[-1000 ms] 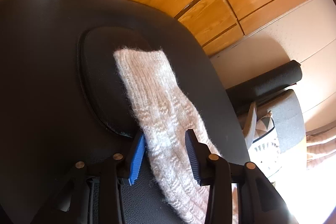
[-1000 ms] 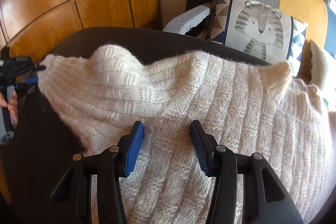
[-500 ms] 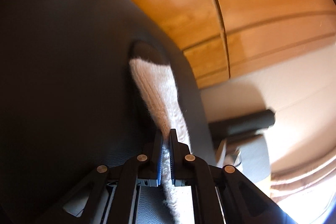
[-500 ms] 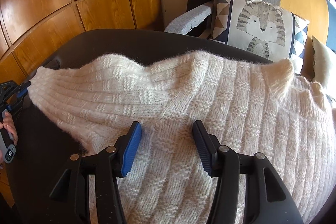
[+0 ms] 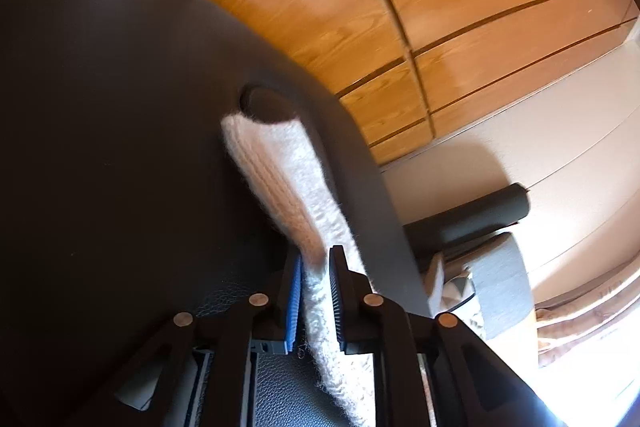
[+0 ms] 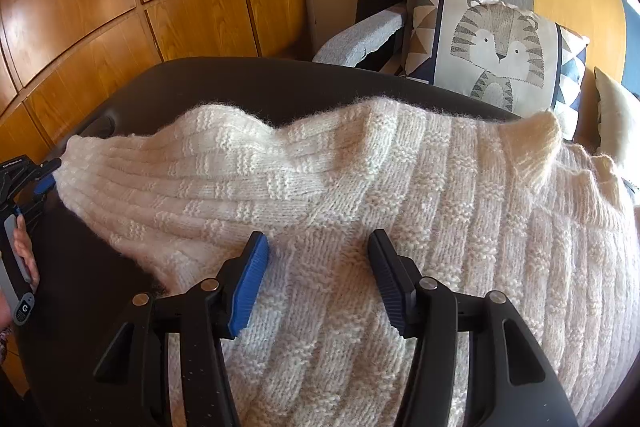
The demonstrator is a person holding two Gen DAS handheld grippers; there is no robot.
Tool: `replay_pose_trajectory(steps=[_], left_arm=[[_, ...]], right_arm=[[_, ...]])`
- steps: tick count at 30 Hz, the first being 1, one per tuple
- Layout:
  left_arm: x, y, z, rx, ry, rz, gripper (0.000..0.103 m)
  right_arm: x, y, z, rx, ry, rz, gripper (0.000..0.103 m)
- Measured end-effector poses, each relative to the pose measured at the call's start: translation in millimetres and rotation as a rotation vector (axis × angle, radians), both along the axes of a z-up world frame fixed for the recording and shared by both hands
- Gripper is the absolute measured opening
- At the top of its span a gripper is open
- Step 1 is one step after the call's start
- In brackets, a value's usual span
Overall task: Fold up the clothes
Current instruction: 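Lift the held sleeve with the left gripper and carry it across the body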
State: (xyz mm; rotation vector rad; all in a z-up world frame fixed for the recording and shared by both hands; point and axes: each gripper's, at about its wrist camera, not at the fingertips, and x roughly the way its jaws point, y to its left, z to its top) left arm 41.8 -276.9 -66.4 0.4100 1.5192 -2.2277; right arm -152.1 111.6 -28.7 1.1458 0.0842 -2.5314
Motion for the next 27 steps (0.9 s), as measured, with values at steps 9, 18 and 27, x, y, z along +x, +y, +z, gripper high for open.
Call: replay_pose_trajectory(steps=[9,18,27], left_arm=[[-9.1,-1.2,-5.8,0.095,0.0,0.115,0.016],[-48.8,-3.2,7.4,-0.108,-0.186,0.05,0.007],[-27.1,-11.5,3.0,0.055,0.088,0.045,0.006]], right_arm=[[0.8,0.0,-1.6,-0.003,0.003,-0.003,0.056],[1.2,0.0,-2.8,-0.011,0.004,-0.004,0.056],[0.7,3.5,-2.4,-0.043,-0.004,-0.005,0.056]])
